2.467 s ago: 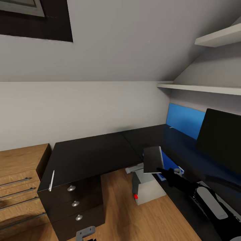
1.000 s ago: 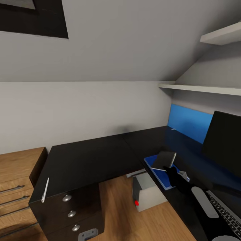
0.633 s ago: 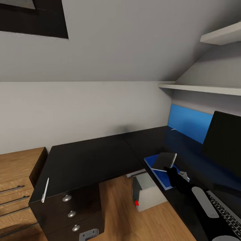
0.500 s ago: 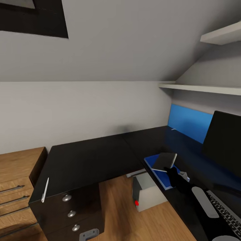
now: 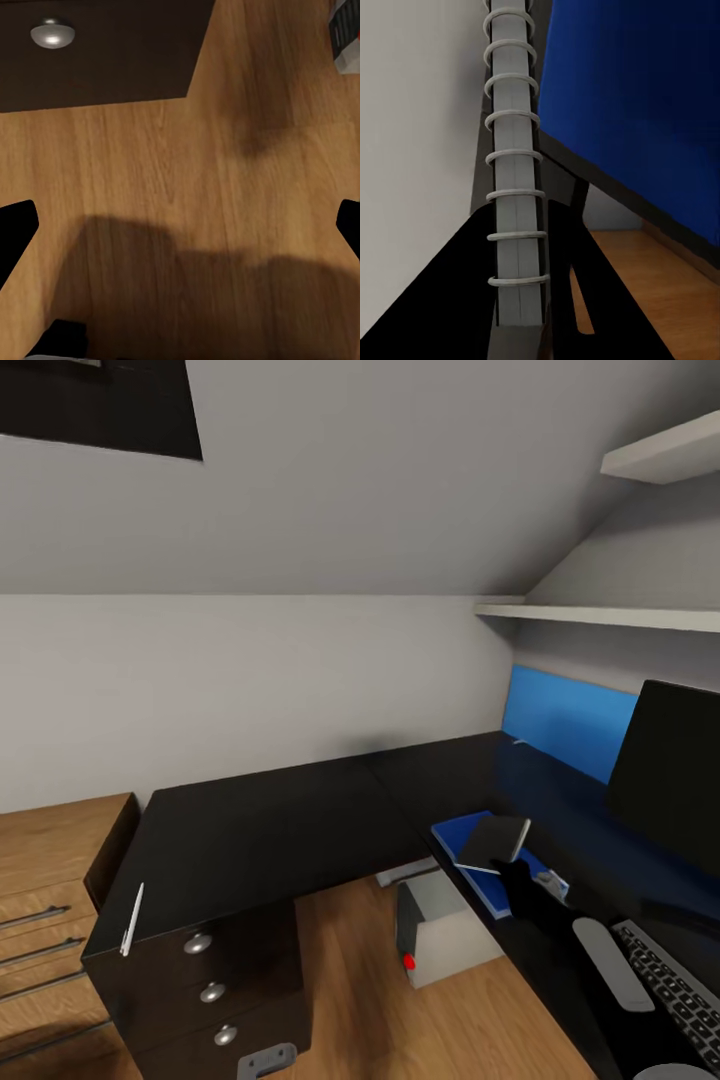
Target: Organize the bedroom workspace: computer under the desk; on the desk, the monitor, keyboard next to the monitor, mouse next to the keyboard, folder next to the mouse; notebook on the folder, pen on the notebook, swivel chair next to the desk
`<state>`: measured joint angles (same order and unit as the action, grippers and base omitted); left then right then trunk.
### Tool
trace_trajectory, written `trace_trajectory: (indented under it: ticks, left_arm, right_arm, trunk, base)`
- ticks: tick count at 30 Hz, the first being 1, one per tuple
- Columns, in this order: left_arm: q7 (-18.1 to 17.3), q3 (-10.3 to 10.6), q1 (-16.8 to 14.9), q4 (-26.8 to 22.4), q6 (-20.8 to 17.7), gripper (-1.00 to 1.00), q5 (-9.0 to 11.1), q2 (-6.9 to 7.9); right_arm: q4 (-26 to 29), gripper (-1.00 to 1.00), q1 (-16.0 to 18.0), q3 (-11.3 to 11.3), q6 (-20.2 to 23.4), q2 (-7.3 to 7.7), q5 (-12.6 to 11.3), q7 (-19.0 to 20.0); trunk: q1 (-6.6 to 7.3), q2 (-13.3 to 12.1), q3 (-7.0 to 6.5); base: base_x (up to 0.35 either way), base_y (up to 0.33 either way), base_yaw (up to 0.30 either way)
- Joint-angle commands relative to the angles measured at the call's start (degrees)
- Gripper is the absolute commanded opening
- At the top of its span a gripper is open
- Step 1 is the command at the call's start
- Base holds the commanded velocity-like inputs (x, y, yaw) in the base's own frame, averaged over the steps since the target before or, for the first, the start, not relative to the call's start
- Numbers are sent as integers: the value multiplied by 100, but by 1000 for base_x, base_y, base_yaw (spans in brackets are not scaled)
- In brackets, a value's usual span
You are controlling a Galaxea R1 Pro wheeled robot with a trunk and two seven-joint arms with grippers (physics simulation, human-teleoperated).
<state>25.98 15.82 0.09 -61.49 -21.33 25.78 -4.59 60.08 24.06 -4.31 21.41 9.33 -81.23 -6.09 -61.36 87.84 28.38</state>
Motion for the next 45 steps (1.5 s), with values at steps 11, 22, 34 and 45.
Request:
trace_trajectory:
  ticks: [11,22,34,45]
  left_arm:
    - [40,9,0,-12,-11,100,52,2]
    - [44,-7,0,-12,-11,100,55,8]
    - [48,-9,0,-12,-19,100,54,10]
    - [48,-9,0,-5,-19,100,50,10]
  right_arm:
    - [12,-100,3,-4,13,7,-77,-32]
    - [13,-100,3,-6,12,7,-77,-32]
    - [13,-100,3,-9,5,6,-77,-32]
    - [13,-100,3,-12,-1,6,-74,-32]
  trunk:
    - [-133,245,113]
    - [-133,245,113]
    - [-133,245,113]
    - [-133,245,113]
  base:
    - [0,0,0]
    - [39,-2,0]
    - [49,-8,0]
    - [97,-89,0]
